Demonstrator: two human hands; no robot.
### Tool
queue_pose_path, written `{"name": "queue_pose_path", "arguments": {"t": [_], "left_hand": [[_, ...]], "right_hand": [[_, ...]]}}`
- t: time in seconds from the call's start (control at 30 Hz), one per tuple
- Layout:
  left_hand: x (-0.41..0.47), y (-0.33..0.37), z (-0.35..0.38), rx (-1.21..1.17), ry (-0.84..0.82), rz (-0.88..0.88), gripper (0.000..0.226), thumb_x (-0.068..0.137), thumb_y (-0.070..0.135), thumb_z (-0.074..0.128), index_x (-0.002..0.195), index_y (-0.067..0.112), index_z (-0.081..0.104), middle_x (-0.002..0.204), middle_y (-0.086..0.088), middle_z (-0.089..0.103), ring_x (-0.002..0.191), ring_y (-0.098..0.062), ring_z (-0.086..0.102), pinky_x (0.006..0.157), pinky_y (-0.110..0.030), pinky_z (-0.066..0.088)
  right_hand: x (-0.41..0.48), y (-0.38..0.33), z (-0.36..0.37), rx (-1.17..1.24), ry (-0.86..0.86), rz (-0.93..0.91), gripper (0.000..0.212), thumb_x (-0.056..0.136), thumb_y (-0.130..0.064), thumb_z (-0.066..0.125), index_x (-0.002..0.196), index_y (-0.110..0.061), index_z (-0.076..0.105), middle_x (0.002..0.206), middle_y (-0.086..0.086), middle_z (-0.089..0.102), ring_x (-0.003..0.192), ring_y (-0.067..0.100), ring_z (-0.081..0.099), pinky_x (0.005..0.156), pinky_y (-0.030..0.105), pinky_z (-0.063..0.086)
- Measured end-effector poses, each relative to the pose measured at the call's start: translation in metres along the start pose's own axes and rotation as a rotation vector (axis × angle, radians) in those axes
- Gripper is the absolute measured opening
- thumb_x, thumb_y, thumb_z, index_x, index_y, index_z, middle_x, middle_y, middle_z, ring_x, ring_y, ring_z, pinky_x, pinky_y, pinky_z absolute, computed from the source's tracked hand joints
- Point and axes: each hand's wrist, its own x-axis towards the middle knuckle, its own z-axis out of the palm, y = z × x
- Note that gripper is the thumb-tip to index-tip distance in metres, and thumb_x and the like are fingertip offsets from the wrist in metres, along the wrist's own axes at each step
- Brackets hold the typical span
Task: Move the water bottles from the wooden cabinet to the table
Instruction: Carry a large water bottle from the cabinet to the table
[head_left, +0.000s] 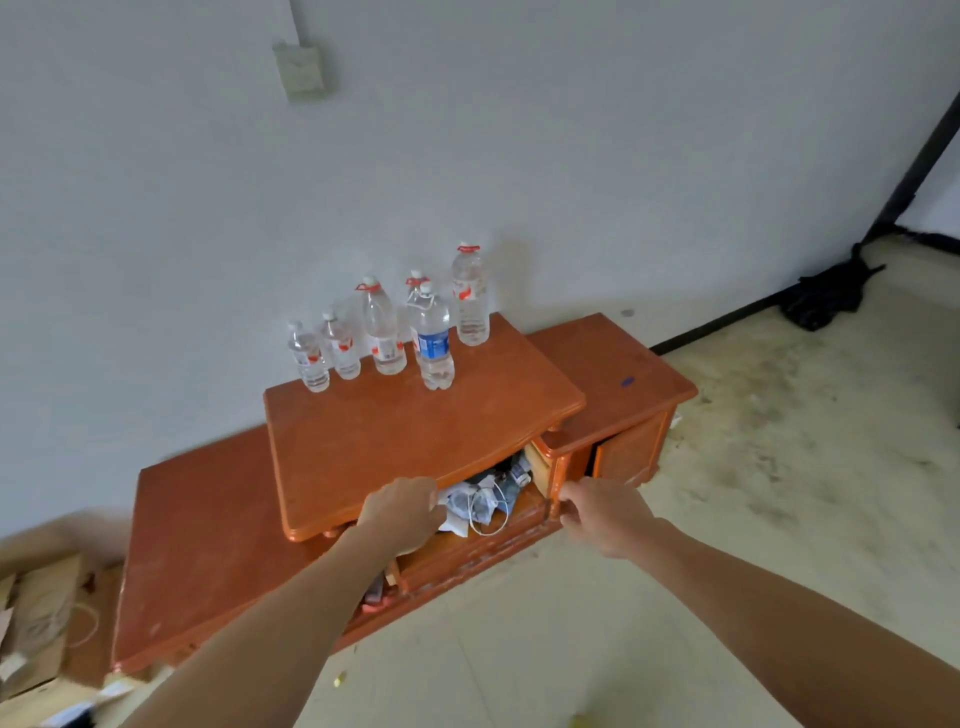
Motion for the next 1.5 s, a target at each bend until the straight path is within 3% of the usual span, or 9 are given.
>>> {"name": "queue_pose_path", "arguments": {"t": [0.23,0.43,0.57,0.83,0.93,1.03,1.27,1.4,1.5], "left_hand": [[0.151,-0.013,-0.044,-0.069,0.042,-0.059,0.028,0.097,0.04,0.046,0.113,0.021,0.06,0.109,-0.001,0.065,0.098,-0.022,0.061,0.081,-0.032,0.048],[0.272,-0.028,-0.093,-0.121,0.148,-0.137,0.026,0.098,0.039,0.048,0.109,0.018,0.06,0.1,0.004,0.066,0.084,-0.011,0.062,0.073,-0.025,0.049],[0.326,-0.036,-0.115,-0.157,0.178,-0.192,0.022,0.097,0.038,0.047,0.099,0.02,0.06,0.094,0.0,0.067,0.082,-0.019,0.064,0.077,-0.034,0.055],[0.476,-0.056,-0.157,-0.04,0.329,-0.132,0.047,0.099,0.038,0.041,0.142,0.018,0.037,0.132,-0.01,0.046,0.117,-0.029,0.05,0.088,-0.042,0.046],[0.523,-0.062,-0.151,0.037,0.265,-0.112,0.052,0.099,0.043,0.038,0.145,0.021,0.032,0.141,-0.012,0.04,0.123,-0.031,0.044,0.093,-0.044,0.044],[0.543,-0.068,-0.133,0.015,0.162,-0.115,0.051,0.1,0.045,0.036,0.146,0.023,0.031,0.144,-0.015,0.04,0.118,-0.033,0.052,0.09,-0.045,0.046],[0.522,-0.092,-0.115,-0.046,0.247,-0.165,0.04,0.1,0.038,0.037,0.129,0.012,0.044,0.119,-0.011,0.05,0.096,-0.034,0.062,0.07,-0.039,0.049],[0.494,-0.119,-0.099,-0.271,0.321,-0.403,0.031,0.099,0.033,0.04,0.118,0.009,0.046,0.116,-0.014,0.052,0.087,-0.038,0.062,0.068,-0.044,0.052],[0.471,-0.137,-0.085,-0.348,0.369,-0.577,0.021,0.096,0.027,0.043,0.106,0.01,0.049,0.107,-0.014,0.056,0.079,-0.037,0.058,0.063,-0.038,0.042]], "right_hand": [[0.168,0.034,-0.016,-0.001,-0.037,-0.05,0.033,0.097,-0.038,0.045,0.122,-0.02,0.056,0.107,0.002,0.065,0.094,0.025,0.064,0.074,0.036,0.05],[0.311,0.054,-0.035,0.043,-0.092,-0.122,0.04,0.098,-0.042,0.046,0.133,-0.022,0.051,0.127,-0.002,0.059,0.106,0.018,0.061,0.088,0.033,0.05],[0.368,0.054,-0.046,0.047,-0.152,-0.146,0.041,0.098,-0.043,0.046,0.133,-0.023,0.05,0.125,-0.003,0.06,0.104,0.017,0.062,0.089,0.034,0.051],[0.447,0.051,-0.029,0.112,-0.212,-0.087,0.042,0.097,-0.044,0.049,0.134,-0.023,0.051,0.125,-0.006,0.061,0.101,0.012,0.064,0.088,0.029,0.052],[0.472,0.052,-0.021,0.114,-0.243,-0.062,0.041,0.098,-0.044,0.048,0.134,-0.023,0.051,0.126,-0.006,0.061,0.104,0.012,0.062,0.09,0.029,0.051],[0.496,0.052,-0.01,0.105,-0.286,-0.039,0.041,0.098,-0.043,0.048,0.133,-0.023,0.051,0.126,-0.005,0.061,0.108,0.014,0.061,0.091,0.031,0.05],[0.563,0.043,0.001,0.139,-0.37,-0.045,0.042,0.097,-0.042,0.049,0.134,-0.022,0.052,0.128,-0.003,0.061,0.104,0.016,0.063,0.09,0.034,0.051],[0.615,0.025,0.015,0.171,-0.412,-0.054,0.043,0.097,-0.04,0.049,0.135,-0.019,0.051,0.134,0.001,0.058,0.118,0.021,0.057,0.095,0.036,0.048],[0.644,0.006,0.029,0.254,-0.42,-0.07,0.04,0.097,-0.042,0.046,0.126,-0.017,0.056,0.119,0.002,0.066,0.097,0.02,0.064,0.08,0.033,0.052]]}}
